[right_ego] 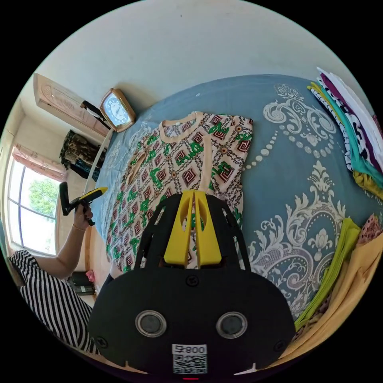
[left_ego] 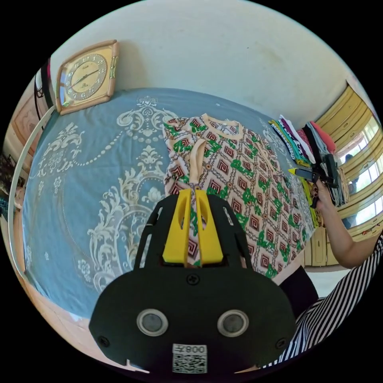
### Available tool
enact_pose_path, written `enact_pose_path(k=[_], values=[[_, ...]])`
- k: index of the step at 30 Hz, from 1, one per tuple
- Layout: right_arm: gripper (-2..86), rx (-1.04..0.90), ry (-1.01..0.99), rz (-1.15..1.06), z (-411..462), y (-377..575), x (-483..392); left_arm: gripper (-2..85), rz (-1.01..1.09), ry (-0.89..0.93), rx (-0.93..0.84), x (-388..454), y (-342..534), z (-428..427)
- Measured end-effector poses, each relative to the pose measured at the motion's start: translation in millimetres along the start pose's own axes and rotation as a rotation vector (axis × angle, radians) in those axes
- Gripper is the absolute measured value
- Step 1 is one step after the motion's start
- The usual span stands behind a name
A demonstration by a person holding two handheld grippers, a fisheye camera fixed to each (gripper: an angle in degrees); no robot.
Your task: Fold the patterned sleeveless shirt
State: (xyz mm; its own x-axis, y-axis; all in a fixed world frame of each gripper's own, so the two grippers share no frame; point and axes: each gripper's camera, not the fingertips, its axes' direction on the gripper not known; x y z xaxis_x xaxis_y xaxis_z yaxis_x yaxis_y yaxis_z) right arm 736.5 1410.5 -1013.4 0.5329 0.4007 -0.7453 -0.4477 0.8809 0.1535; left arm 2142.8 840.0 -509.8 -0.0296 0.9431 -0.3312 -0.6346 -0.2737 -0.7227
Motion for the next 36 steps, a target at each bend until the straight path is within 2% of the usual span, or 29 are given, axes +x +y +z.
enact_pose_path(k=[4, 11, 18, 26, 36], values=[[0.2, -0.039, -0.029, 0.048, -37, 69, 20, 2.0, -0.036, -0.019, -0.139, -11, 59, -25], [1.2, -0.152, -0.117, 0.255, -80, 234, 67, 4.5, -0.066, -0.056, -0.328, -13, 154, -53], [5.2, -0.119, -0.178, 0.384, -117, 342, 107, 7.5, -0.259, 0.123, -0.358, -53, 232, -71], [7.5, -0.139, -0.247, 0.408, -117, 400, 133, 9.9, -0.532, 0.415, -0.345, -113, 308, -54], [6.5, -0.177, -0.257, 0.436, -102, 447, 159, 9.8, -0.607, 0.487, -0.325, -135, 345, -43]])
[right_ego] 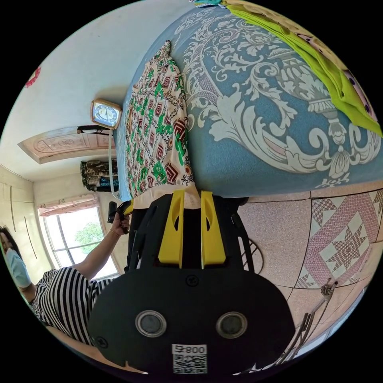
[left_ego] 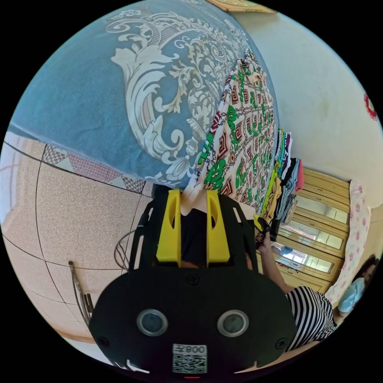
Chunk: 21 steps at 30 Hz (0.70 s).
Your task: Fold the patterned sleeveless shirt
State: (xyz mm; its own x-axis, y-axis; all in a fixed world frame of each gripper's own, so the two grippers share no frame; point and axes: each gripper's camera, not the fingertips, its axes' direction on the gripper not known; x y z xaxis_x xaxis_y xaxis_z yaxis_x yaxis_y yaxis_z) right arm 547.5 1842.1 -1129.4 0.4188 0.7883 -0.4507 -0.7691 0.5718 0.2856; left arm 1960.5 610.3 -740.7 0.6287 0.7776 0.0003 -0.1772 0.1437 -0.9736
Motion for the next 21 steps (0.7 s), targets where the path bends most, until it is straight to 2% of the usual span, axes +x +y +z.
enact_pose_path(k=[6, 11, 17, 21], values=[[4.0, -0.009, -0.027, 0.001, -8, 23, 24, 8.9, 0.028, 0.011, 0.001, -19, 25, -11], [1.5, -0.020, -0.021, -0.018, -11, 41, 33, 4.0, 0.021, 0.100, 0.036, -37, 54, -16], [0.5, -0.050, -0.055, -0.059, -16, 63, 37, 2.7, 0.075, 0.039, 0.049, -33, 90, -34], [0.3, -0.029, -0.094, -0.094, -38, 85, 40, 2.5, 0.119, 0.067, 0.085, -29, 115, -52]])
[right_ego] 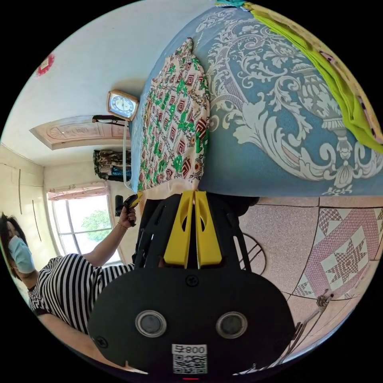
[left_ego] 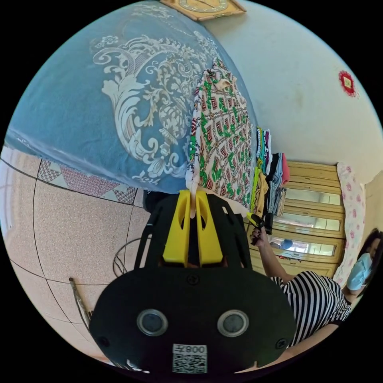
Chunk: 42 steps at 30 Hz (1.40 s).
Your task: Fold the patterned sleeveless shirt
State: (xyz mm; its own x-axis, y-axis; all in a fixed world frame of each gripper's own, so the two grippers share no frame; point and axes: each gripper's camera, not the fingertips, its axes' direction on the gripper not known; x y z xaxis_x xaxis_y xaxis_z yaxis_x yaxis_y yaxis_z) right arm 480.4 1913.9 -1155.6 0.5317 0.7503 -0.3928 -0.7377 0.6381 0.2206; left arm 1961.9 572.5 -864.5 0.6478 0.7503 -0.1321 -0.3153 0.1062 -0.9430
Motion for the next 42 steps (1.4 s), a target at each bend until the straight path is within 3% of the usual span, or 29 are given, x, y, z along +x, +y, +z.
enact_pose_path(k=[18, 32, 42], values=[[0.2, 0.101, -0.127, -0.187, -75, 101, -45, 2.2, 0.166, 0.172, 0.101, 37, 125, -75], [0.2, 0.073, -0.132, -0.175, -95, 175, -54, 2.3, 0.180, 0.198, 0.041, 54, 215, -82], [0.2, 0.081, -0.176, -0.129, -107, 181, -59, 2.3, 0.184, 0.194, 0.015, 83, 219, -84]])
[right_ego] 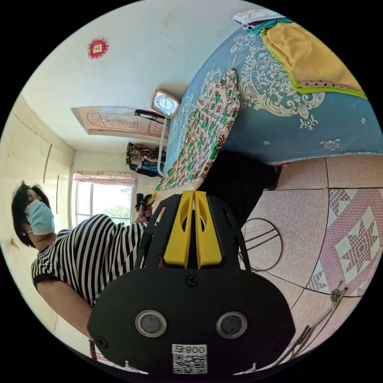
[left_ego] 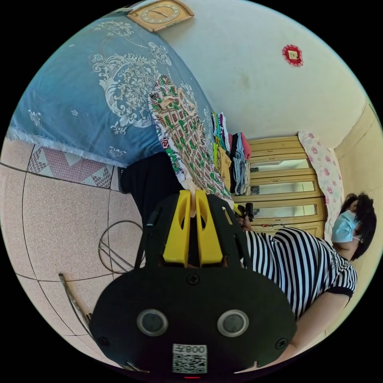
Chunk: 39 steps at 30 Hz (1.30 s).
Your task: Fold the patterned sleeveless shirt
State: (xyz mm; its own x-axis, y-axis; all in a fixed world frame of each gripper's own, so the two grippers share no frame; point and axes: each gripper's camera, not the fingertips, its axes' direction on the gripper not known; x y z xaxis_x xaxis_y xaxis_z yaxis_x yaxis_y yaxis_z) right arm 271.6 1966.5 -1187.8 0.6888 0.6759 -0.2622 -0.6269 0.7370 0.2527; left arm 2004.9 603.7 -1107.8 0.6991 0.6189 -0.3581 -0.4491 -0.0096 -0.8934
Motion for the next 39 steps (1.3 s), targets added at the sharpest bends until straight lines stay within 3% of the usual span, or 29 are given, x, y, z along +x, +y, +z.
enact_pose_path(k=[12, 22, 39], values=[[0.2, 0.049, -0.019, -0.071, -5, -107, -42, 2.3, 0.070, 0.029, 0.044, 43, -128, 11], [0.3, 0.065, 0.060, -0.140, -5, -279, -83, 2.3, 0.139, 0.002, 0.059, 76, -330, 42], [0.3, -0.071, 0.173, -0.037, 70, -565, -70, 2.4, 0.018, -0.075, 0.025, 20, -628, 135]])
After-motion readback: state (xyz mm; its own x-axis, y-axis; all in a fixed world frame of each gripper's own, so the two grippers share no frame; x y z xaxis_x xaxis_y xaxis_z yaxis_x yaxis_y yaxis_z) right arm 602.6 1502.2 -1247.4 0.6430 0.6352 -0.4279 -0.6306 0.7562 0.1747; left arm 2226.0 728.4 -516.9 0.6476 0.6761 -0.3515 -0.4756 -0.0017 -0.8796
